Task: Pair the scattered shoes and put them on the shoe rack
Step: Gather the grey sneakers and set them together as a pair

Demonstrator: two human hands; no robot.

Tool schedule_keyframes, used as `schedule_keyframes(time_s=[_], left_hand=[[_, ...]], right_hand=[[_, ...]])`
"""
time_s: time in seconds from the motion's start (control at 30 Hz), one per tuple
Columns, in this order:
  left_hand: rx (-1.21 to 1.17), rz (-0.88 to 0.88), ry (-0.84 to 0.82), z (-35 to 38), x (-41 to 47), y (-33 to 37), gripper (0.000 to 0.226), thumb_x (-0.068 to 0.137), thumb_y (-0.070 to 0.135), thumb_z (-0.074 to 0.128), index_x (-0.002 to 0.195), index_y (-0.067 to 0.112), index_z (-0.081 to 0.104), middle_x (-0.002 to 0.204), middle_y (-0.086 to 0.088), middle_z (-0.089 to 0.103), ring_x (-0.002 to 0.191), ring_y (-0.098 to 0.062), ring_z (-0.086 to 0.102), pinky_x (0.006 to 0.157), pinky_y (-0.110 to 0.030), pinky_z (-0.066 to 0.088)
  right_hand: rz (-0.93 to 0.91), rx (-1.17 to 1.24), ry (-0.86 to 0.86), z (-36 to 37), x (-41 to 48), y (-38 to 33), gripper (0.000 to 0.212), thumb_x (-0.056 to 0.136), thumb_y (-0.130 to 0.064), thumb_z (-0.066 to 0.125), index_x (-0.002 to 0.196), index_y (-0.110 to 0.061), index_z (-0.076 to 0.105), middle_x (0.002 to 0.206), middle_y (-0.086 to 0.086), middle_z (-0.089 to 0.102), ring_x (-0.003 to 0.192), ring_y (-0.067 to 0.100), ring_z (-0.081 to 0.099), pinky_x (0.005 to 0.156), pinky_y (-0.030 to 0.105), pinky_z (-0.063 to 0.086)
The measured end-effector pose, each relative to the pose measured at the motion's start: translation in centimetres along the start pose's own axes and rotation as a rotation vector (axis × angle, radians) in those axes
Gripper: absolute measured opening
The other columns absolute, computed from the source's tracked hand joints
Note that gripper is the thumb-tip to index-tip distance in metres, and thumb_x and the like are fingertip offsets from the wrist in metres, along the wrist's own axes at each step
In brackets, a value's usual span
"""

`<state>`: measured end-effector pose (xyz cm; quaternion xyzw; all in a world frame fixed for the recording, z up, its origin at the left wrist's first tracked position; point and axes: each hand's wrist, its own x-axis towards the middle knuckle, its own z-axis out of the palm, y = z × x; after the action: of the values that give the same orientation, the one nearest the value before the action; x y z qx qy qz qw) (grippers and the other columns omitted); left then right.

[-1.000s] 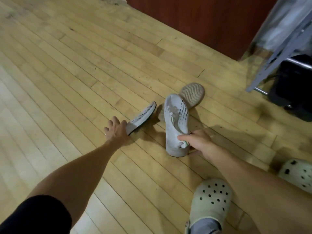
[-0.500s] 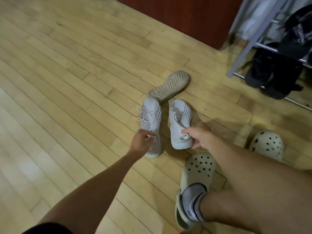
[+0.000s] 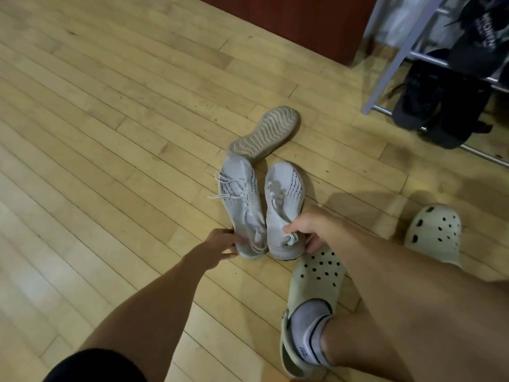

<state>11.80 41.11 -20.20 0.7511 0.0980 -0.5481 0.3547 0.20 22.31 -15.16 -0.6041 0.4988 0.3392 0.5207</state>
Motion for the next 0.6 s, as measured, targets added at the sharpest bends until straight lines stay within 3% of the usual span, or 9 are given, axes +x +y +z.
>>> schedule_keyframes(time_s=[0.17,0.33,0.6], left_hand=[[-0.054,0.043,0.01,1.7,-0.6,-0.2,0.02,0.075,0.0,0.073,0.091,0.009,0.067,0.091,-0.006,0.069,0.087,-0.02,0.064,0.08,-0.034,0.057],[0.041,0.029,0.091,-1.0,-2.8,2.5,0.027,0.068,-0.011,0.075,0.092,-0.002,0.067,0.085,-0.014,0.072,0.073,-0.026,0.07,0.061,-0.035,0.062],[-0.043,0.21,0.174,-3.2,-9.6,8.2,0.028,0.067,-0.006,0.079,0.091,-0.013,0.066,0.083,-0.02,0.07,0.068,-0.031,0.068,0.059,-0.039,0.062]], right_hand=[[-0.026,0.003,-0.023,-0.2,0.3,-0.1,0.057,0.087,-0.023,0.069,0.135,-0.001,0.047,0.133,0.023,0.053,0.108,0.039,0.063,0.085,0.049,0.058],[-0.045,0.095,-0.074,-0.2,-1.0,-0.2,0.061,0.087,-0.028,0.07,0.137,-0.004,0.046,0.134,0.021,0.053,0.111,0.037,0.062,0.086,0.045,0.058],[-0.15,0.067,0.022,-4.5,-8.0,-3.0,0.065,0.092,-0.015,0.063,0.147,0.0,0.031,0.15,0.023,0.037,0.131,0.042,0.046,0.091,0.049,0.053]])
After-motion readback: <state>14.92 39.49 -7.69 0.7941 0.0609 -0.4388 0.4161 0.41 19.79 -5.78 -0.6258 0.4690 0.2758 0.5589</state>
